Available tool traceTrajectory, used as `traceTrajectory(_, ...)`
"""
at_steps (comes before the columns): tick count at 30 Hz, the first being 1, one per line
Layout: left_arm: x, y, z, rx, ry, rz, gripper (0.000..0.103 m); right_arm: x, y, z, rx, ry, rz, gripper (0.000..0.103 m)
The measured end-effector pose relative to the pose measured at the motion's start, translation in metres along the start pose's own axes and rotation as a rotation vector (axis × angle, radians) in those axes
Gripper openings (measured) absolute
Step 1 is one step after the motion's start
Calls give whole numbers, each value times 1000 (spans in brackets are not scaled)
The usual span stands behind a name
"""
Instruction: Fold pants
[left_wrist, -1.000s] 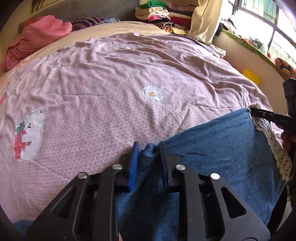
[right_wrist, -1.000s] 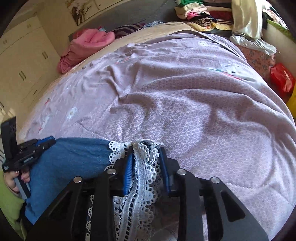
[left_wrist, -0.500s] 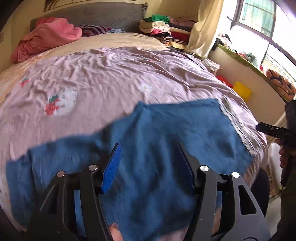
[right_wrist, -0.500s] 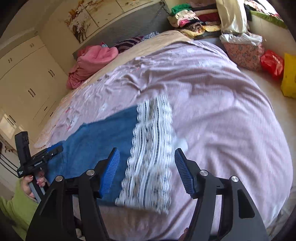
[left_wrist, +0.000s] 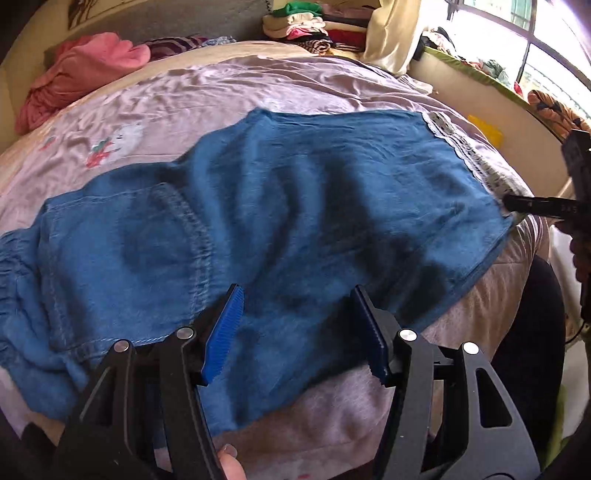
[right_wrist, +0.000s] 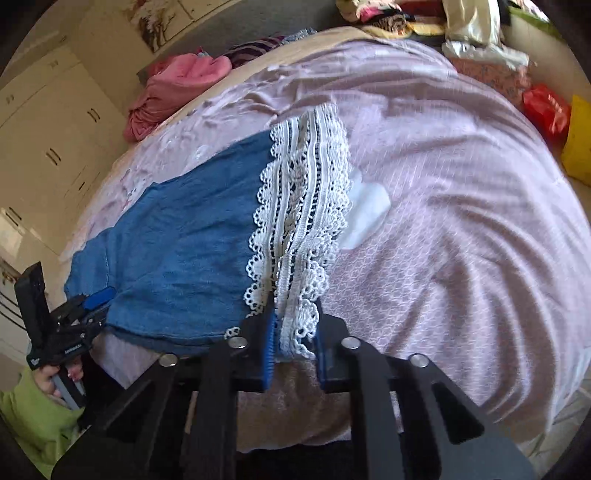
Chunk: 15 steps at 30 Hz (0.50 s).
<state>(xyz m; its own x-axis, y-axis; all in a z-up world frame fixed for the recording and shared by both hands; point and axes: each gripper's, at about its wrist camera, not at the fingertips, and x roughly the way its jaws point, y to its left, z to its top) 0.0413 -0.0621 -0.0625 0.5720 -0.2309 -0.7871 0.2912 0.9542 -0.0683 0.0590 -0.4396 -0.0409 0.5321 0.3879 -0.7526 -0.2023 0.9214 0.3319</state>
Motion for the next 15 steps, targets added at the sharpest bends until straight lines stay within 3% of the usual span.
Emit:
traceTrajectory(6, -1, 11, -6, 5, 25, 16, 53, 7, -5, -8, -4, 20, -41, 13)
traceTrajectory(15, -2, 11, -6, -7, 23, 2, 57, 7, -11, -12, 58, -9, -27, 21)
